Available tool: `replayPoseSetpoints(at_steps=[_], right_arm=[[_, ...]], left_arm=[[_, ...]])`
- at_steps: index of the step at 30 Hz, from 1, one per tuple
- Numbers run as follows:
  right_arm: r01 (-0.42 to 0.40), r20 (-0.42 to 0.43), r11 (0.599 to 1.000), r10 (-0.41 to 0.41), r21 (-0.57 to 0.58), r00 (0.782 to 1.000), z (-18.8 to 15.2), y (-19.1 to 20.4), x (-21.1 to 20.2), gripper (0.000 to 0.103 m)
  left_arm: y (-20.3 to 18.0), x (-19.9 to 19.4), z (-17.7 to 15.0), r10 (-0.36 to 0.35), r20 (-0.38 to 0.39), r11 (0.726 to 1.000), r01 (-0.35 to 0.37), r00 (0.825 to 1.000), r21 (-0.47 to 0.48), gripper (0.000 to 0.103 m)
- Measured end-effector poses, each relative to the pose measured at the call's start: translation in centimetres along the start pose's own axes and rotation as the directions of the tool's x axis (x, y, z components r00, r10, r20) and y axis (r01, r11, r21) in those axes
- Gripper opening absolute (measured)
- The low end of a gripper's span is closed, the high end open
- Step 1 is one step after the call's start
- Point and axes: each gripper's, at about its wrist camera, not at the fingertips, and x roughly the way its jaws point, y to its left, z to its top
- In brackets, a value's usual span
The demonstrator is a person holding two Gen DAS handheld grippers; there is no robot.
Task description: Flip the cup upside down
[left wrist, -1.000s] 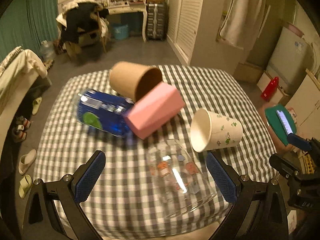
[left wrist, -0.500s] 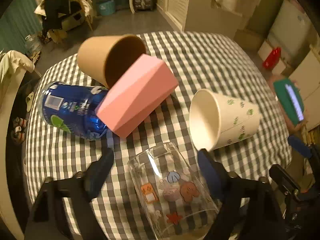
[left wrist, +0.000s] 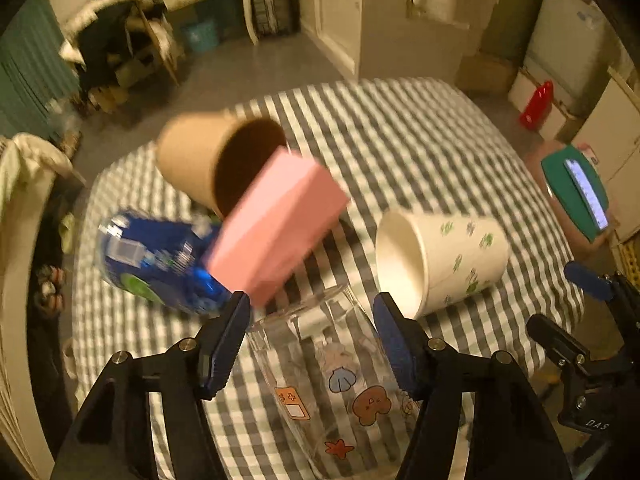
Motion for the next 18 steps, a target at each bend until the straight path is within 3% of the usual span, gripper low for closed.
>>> replayPoseSetpoints(at_steps=[3, 6, 11, 18], right_arm=[[0.007, 0.007, 1.0, -0.007, -0.002, 1.0, -0.1, 0.1, -0.2, 0.085], [0.011, 0.004, 1.0, -0.011, -0.006, 1.0, -0.3, 0.3, -0.2, 0.085], [0.02, 0.005, 1.0, -0.02, -0.015, 1.0, -0.7, 0.9, -0.5, 0.085], [0.022, 0.006, 0.999, -0.022, -0.028, 1.0, -1.4, 1.8, -1.0, 0.085]], left_arm=[[-1.2, -2.4, -1.1, 0.059, 0.141, 0.998, -0.064, 0.988, 0.031, 0.065], [-1.9, -3.3, -2.4, 0.13, 0.251, 0.989, -0.143, 0.959, 0.034, 0.045], [-2.8, -3.7, -4.5, 0.176, 0.326, 0.981, -0.194, 0.929, 0.026, 0.046], [-3.7, -5.0, -5.6, 0.084, 0.333, 0.996, -0.094, 0.939, 0.011, 0.046]])
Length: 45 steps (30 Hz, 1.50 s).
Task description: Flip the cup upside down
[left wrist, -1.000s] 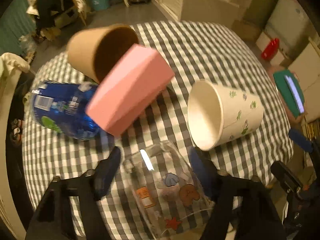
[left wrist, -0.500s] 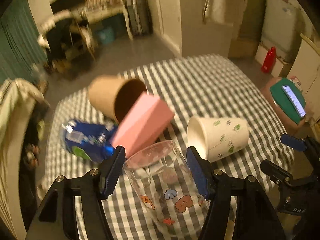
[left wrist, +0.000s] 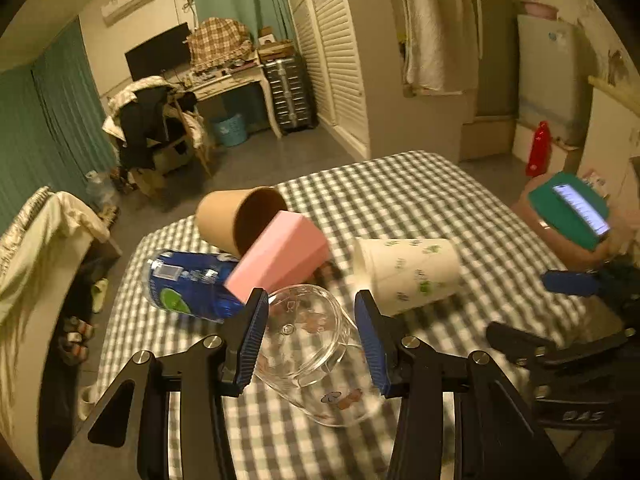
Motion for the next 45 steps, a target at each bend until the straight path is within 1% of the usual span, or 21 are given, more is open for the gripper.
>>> replayPoseSetpoints(at_steps=[3, 5, 6, 11, 14, 18, 20, 22, 23, 24, 27, 29, 30, 31, 33, 37, 39, 42, 45], right_arm=[[-0.003, 0.001, 1.0, 0.003, 0.004, 1.0, -0.2, 0.1, -0.3, 0.085], [-0.006, 0.001, 1.0, 0.006, 0.009, 1.0, -0.4, 0.1, -0.4, 0.085], [-0.004, 0.001, 1.0, 0.004, 0.01, 1.0, -0.4, 0.0, -0.5, 0.085], [0.006, 0.004, 1.0, -0.006, 0.022, 1.0, -0.9, -0.3, -1.1, 0.085], [0.015, 0.01, 0.999, -0.015, 0.029, 1.0, -0.9, -0.6, -1.6, 0.085], [0.016, 0.034, 0.999, -0.017, 0.032, 0.999, -0.8, -0.8, -2.6, 0.085], [0.014, 0.059, 1.0, -0.016, 0.027, 0.998, -0.6, -0.6, -3.4, 0.085], [0.01, 0.094, 1.0, -0.011, 0.016, 0.995, -0.4, -0.2, -4.4, 0.085], [0.007, 0.113, 1.0, -0.008, 0.008, 0.994, -0.3, 0.0, -5.0, 0.085], [0.006, 0.143, 1.0, -0.005, -0.003, 0.99, -0.1, 0.3, -5.8, 0.085], [0.01, 0.208, 1.0, -0.004, -0.03, 0.978, 0.3, 1.3, -7.7, 0.085], [0.015, 0.256, 0.999, -0.002, -0.047, 0.967, 0.5, 2.0, -9.2, 0.085], [0.015, 0.272, 0.999, 0.0, -0.052, 0.962, 0.5, 2.3, -9.7, 0.085], [0.015, 0.299, 0.998, 0.003, -0.059, 0.954, 0.5, 2.7, -10.6, 0.085], [0.016, 0.34, 0.997, 0.008, -0.069, 0.94, 0.5, 3.3, -12.2, 0.085], [0.04, 0.393, 0.996, -0.008, -0.074, 0.92, -0.1, 4.4, -14.4, 0.085], [0.046, 0.408, 0.996, -0.014, -0.07, 0.913, -0.6, 4.7, -15.2, 0.085], [0.052, 0.43, 0.996, -0.018, -0.068, 0.903, -1.6, 5.0, -16.1, 0.085], [0.059, 0.454, 0.996, -0.021, -0.069, 0.891, -3.0, 5.2, -16.4, 0.085]], left_arm=[[-0.9, -0.3, -0.1, -0.044, 0.003, 0.999, 0.044, 0.999, 0.005, 0.047], [-1.1, -0.3, -0.2, -0.036, 0.006, 0.999, 0.036, 0.999, 0.018, 0.047], [-1.0, -0.2, -0.3, -0.037, 0.009, 0.999, 0.037, 0.999, 0.011, 0.047], [0.1, -0.7, -0.1, -0.1, -0.001, 0.993, 0.1, 0.995, -0.056, 0.047], [0.6, -0.9, 0.3, -0.116, -0.003, 0.99, 0.115, 0.993, -0.083, 0.047], [1.4, -2.3, 1.4, -0.11, 0.036, 0.989, 0.113, 0.993, -0.096, 0.05], [2.0, -3.2, 1.9, -0.109, 0.065, 0.988, 0.115, 0.992, -0.105, 0.053], [2.6, -4.4, 2.3, -0.094, 0.102, 0.988, 0.106, 0.99, -0.113, 0.06], [3.0, -5.2, 2.4, -0.085, 0.124, 0.988, 0.1, 0.989, -0.119, 0.061], [3.4, -5.7, 2.6, -0.078, 0.136, 0.988, 0.095, 0.988, -0.123, 0.063], [4.4, -7.4, 2.4, -0.05, 0.169, 0.987, 0.074, 0.984, -0.142, 0.066], [5.0, -8.6, 2.1, -0.038, 0.186, 0.985, 0.068, 0.982, -0.157, 0.072], [5.3, -9.3, 1.9, -0.031, 0.198, 0.984, 0.064, 0.98, -0.167, 0.077], [5.6, -9.9, 1.7, -0.019, 0.207, 0.983, 0.056, 0.978, -0.176, 0.079], [6.0, -11.0, 1.0, 0.003, 0.228, 0.98, 0.043, 0.974, -0.195, 0.079], [6.9, -12.5, -0.5, 0.015, 0.249, 0.97, 0.046, 0.968, -0.238, 0.08], [7.3, -13.1, -1.5, 0.024, 0.258, 0.965, 0.045, 0.966, -0.257, 0.084], [7.5, -13.9, -3.0, 0.04, 0.271, 0.961, 0.037, 0.962, -0.273, 0.084], [7.6, -14.0, -4.5, 0.035, 0.273, 0.957, 0.046, 0.961, -0.285, 0.086]])
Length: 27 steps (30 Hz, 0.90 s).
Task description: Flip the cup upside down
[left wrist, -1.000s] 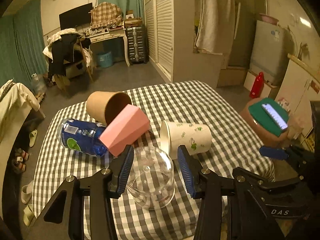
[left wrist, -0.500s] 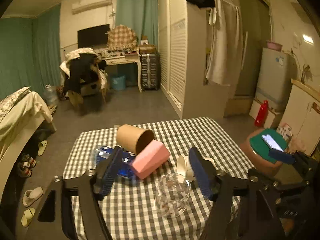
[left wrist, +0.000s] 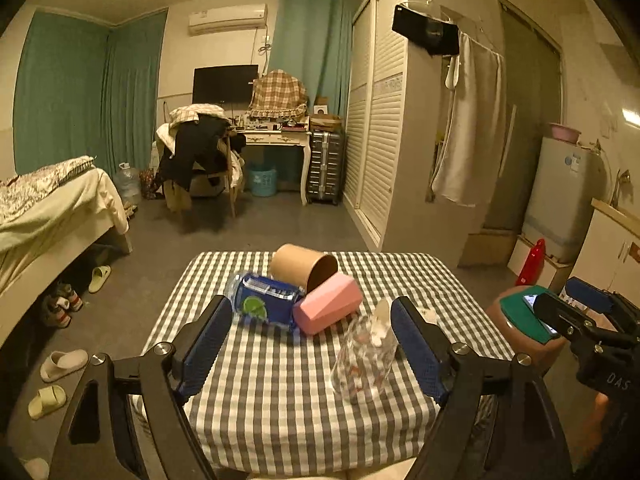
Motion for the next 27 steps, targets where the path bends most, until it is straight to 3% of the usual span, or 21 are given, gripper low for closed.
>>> replayPoseSetpoints(at_steps=[3, 7, 11, 17, 27], right_arm=[[-0.015, 0.024, 1.0, 0.015, 0.005, 1.0, -1.1, 0.2, -0.2, 0.091], [-0.019, 0.045, 1.0, 0.018, 0.014, 0.999, -2.7, 0.5, 0.5, 0.095], [-0.024, 0.01, 1.0, 0.024, 0.009, 1.0, -4.0, 0.6, 1.8, 0.097], [-0.024, 0.013, 0.999, 0.024, 0.025, 1.0, -4.2, 0.3, 2.3, 0.103], [-0.002, 0.01, 1.0, 0.002, 0.022, 1.0, -4.5, 0.3, 2.2, 0.103]], left_arm=[[0.2, -0.3, -1.4, 0.019, 0.012, 1.0, -0.019, 1.0, -0.003, 0.099], [0.4, -0.1, -2.9, 0.054, 0.017, 0.999, -0.054, 0.998, 0.005, 0.099], [0.6, 0.1, -3.7, 0.081, 0.011, 0.997, -0.081, 0.997, -0.007, 0.1], [0.3, 0.0, -4.0, 0.13, 0.036, 0.991, -0.131, 0.991, 0.015, 0.103], [0.9, 0.3, -4.5, 0.125, 0.009, 0.992, -0.125, 0.992, -0.014, 0.103]])
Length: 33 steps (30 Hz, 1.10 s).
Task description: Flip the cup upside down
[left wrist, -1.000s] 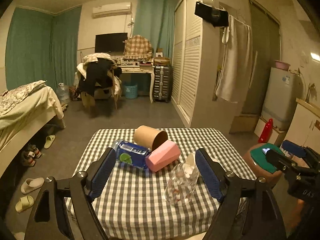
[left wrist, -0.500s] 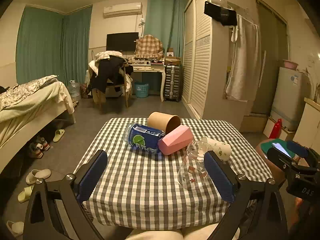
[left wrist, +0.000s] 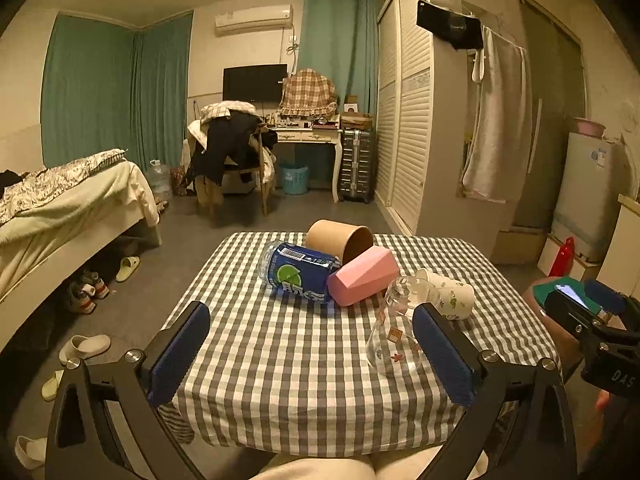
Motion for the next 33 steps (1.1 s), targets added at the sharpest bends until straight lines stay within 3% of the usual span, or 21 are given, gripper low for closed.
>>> replayPoseSetpoints(at_steps=[14, 33], right_arm=[[0.008, -0.013, 1.0, -0.008, -0.014, 1.0, -0.5, 0.5, 0.4, 0.103], [0.001, -0.029, 1.0, -0.002, -0.021, 1.0, -0.6, 0.7, 0.6, 0.103]], left_arm=[[1.3, -0.4, 0.0, 0.008, 0.0, 0.999, -0.008, 1.0, -0.052, 0.103], [1.2, -0.2, -0.3, 0.032, -0.003, 0.999, -0.032, 0.999, -0.029, 0.103]])
